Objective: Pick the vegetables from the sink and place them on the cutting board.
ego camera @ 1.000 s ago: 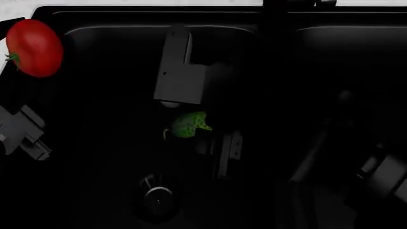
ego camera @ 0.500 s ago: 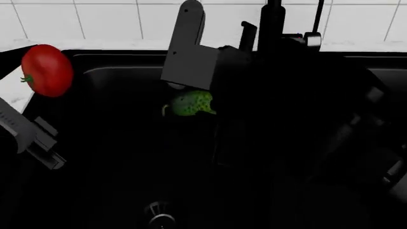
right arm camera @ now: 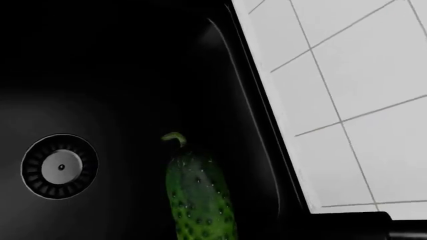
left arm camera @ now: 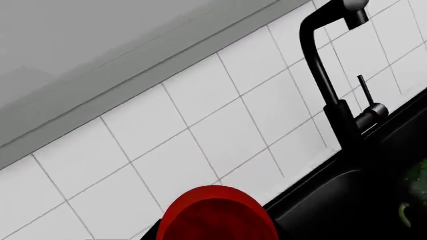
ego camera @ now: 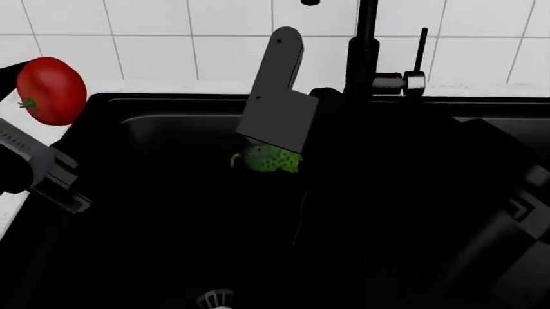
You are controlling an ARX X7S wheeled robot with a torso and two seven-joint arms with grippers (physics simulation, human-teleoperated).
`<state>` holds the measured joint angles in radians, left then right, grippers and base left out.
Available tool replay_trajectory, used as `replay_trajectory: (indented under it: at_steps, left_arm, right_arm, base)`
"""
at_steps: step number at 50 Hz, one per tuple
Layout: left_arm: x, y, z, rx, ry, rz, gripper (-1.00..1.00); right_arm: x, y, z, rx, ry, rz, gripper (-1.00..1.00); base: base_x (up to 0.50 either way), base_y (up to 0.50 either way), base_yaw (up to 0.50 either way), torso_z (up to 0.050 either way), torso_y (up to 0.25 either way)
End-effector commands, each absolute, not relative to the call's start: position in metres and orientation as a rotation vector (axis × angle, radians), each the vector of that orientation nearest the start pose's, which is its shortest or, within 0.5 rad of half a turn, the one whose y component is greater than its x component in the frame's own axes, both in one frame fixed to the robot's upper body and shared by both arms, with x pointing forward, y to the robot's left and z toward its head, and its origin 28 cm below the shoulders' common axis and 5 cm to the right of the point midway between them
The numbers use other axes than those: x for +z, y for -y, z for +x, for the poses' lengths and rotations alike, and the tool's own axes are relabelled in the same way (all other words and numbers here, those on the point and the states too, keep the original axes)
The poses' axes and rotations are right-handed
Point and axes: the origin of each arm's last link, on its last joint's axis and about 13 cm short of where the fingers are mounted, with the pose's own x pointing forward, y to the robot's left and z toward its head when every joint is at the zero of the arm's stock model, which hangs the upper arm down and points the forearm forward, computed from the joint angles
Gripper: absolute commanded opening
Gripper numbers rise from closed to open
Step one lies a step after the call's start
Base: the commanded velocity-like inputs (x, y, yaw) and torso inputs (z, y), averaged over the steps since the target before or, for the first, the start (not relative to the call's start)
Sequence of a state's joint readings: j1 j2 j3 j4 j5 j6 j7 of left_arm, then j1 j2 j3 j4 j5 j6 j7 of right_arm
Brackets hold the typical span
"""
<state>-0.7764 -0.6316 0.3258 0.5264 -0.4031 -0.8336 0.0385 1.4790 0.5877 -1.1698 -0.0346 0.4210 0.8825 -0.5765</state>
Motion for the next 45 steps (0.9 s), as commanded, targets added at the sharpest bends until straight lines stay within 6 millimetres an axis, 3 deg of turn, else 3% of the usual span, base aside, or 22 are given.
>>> replay_trajectory:
  at_steps: [1,8,14,18,23,27,29,34,40,45]
  left_arm:
    - [0.246,-0.257,0.272,-0.293,0.268,0.46,-1.0]
    - [0.248,-0.252,0.268,-0.244,0.31,0.516,-1.0]
    - [0.243,-0.25,0.273,-0.229,0.293,0.538,-1.0]
    - [0.245,-0.247,0.276,-0.212,0.28,0.545,-1.0]
    - [0.247,-0.244,0.276,-0.204,0.263,0.518,-1.0]
    - [0.253,-0.24,0.274,-0.165,0.275,0.487,-1.0]
    - [0.252,-0.238,0.274,-0.184,0.205,0.424,-1.0]
    - [0.246,-0.233,0.276,-0.19,0.213,0.429,-1.0]
    - [0.249,-0.229,0.278,-0.179,0.224,0.426,-1.0]
    - [0.249,-0.226,0.274,-0.173,0.23,0.422,-1.0]
  right_arm:
    - [0.294,0.116,0.34,0.804,-0.286,-1.005,-1.0]
    - [0.3,0.11,0.335,0.706,-0.165,-0.918,-1.0]
    - [0.289,0.116,0.331,0.602,-0.191,-0.793,-1.0]
    - [0.304,0.118,0.336,0.378,-0.066,-0.657,-1.0]
    - [0.296,0.113,0.333,0.294,-0.146,-0.625,-1.0]
    - [0.294,0.12,0.33,0.179,-0.167,-0.595,-1.0]
    - [0.3,0.122,0.325,0.135,-0.157,-0.561,-1.0]
    - [0.3,0.132,0.317,0.082,-0.201,-0.482,-1.0]
    - [0.315,0.14,0.307,0.028,-0.144,-0.428,-1.0]
    - [0.313,0.143,0.302,0.006,-0.124,-0.403,-1.0]
  base:
    - [0.0,0.0,0.0,0.0,0.238]
    - [-0.5,0.06,0.0,0.0,0.0]
    - [-0.5,0.0,0.0,0.0,0.0]
    - [-0.38,-0.06,0.0,0.0,0.0]
    - [0.0,0.0,0.0,0.0,0.0]
    - [0.0,0.0,0.0,0.0,0.0]
    - [0.0,-0.45,0.0,0.0,0.0]
    - [0.0,-0.5,0.0,0.0,0.0]
    - [0.0,-0.5,0.0,0.0,0.0]
    - [0.0,-0.5,0.0,0.0,0.0]
